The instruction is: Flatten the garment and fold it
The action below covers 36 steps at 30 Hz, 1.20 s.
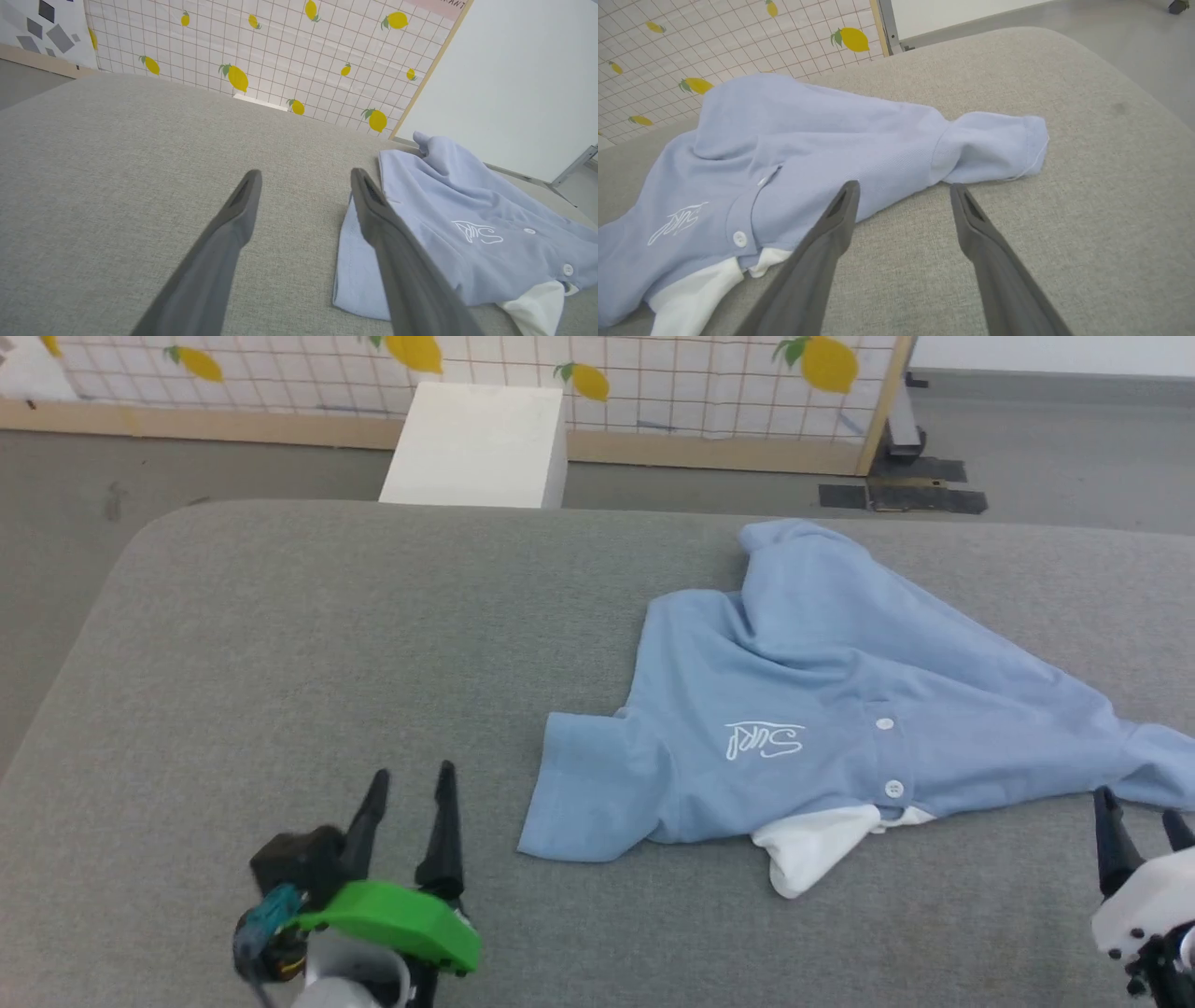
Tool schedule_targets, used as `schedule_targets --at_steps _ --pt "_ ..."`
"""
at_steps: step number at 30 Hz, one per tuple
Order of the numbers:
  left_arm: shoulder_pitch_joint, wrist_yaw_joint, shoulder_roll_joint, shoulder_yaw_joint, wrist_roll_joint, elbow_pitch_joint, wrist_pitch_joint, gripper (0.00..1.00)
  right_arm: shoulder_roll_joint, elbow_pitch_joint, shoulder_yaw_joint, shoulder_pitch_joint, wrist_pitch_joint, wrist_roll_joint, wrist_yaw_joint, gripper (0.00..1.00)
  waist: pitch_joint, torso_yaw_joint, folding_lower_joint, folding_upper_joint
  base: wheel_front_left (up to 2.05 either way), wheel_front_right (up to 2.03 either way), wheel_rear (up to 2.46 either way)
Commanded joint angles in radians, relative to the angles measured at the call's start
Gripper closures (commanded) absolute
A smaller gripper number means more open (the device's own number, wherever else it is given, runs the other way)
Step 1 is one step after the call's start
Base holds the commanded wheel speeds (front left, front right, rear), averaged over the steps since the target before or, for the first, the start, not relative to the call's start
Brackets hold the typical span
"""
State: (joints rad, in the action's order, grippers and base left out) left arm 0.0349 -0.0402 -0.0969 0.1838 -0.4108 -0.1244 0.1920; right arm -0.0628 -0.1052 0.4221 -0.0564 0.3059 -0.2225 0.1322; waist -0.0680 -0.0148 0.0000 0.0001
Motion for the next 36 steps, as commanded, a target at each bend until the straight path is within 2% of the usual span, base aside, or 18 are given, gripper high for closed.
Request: schedule_targets --at_steps 1,4,9,11,14,20,21,22,23,28,33,36 --pt "0.041 0.004 0.005 0.012 -0.017 -0.010 -0.043 0.00 0.003 0.007 -0.003 0.013 -0.010 -0.019 -0.002 0.00 -0.004 0.019 0.0000 -0.0001 0.00 0.00 0.00" --pt "0.107 -0.005 0.006 0.059 -0.024 -0.057 -0.226 0.00 0.008 0.001 -0.022 0.019 -0.011 -0.024 -0.002 0.00 -0.018 0.038 0.0000 -0.0001 0.00 0.00 0.00" --pt "0.210 -0.051 -0.006 0.148 -0.028 -0.151 -0.643 0.00 0.010 -0.006 -0.040 -0.015 -0.020 -0.024 -0.002 0.00 -0.049 0.075 0.0000 -0.0001 0.00 0.00 0.00" --pt "0.239 -0.060 -0.022 0.176 -0.010 -0.162 -0.739 0.00 0.011 -0.008 -0.046 -0.029 -0.022 -0.023 -0.002 0.00 -0.065 0.092 0.0000 -0.0001 0.00 0.00 0.00" --pt "0.259 -0.061 -0.024 0.197 -0.008 -0.160 -0.805 0.00 0.011 -0.013 -0.039 -0.040 -0.028 -0.019 -0.002 0.00 -0.086 0.107 0.0000 -0.0001 0.00 0.00 0.00" --pt "0.242 -0.068 -0.026 0.217 -0.013 -0.198 -0.859 0.00 0.011 -0.029 -0.025 -0.046 -0.045 -0.021 -0.002 0.00 -0.112 0.121 0.0000 -0.0001 0.00 0.00 0.00" --pt "0.233 -0.066 -0.026 0.224 -0.018 -0.209 -0.879 0.04 0.011 -0.032 -0.023 -0.046 -0.048 -0.020 -0.002 0.00 -0.115 0.121 0.0000 -0.0001 0.00 0.00 0.00" --pt "0.227 -0.059 -0.027 0.233 -0.020 -0.214 -0.892 0.71 0.011 -0.034 -0.022 -0.047 -0.050 -0.020 -0.002 0.00 -0.117 0.120 0.0000 -0.0001 0.00 0.00 0.00" --pt "0.222 -0.054 -0.027 0.238 -0.022 -0.215 -0.894 1.00 0.011 -0.036 -0.020 -0.048 -0.052 -0.020 -0.002 0.00 -0.118 0.119 0.0000 -0.0001 0.00 0.00 0.00" --pt "0.203 -0.026 -0.029 0.256 -0.037 -0.214 -0.904 1.00 0.012 -0.046 -0.017 -0.055 -0.060 -0.020 -0.002 0.00 -0.116 0.106 0.0000 -0.0001 0.00 0.00 0.00" --pt "0.205 -0.036 -0.019 0.198 -0.073 -0.167 -0.797 1.00 0.004 -0.053 -0.027 -0.069 -0.060 -0.019 -0.002 0.00 -0.108 0.090 0.0000 -0.0001 0.00 0.00 0.00" --pt "0.200 -0.044 -0.005 0.141 -0.115 -0.106 -0.716 1.00 -0.032 -0.061 -0.015 -0.089 -0.025 0.007 -0.002 0.00 -0.106 0.083 0.0000 -0.0001 0.00 0.00 0.00"
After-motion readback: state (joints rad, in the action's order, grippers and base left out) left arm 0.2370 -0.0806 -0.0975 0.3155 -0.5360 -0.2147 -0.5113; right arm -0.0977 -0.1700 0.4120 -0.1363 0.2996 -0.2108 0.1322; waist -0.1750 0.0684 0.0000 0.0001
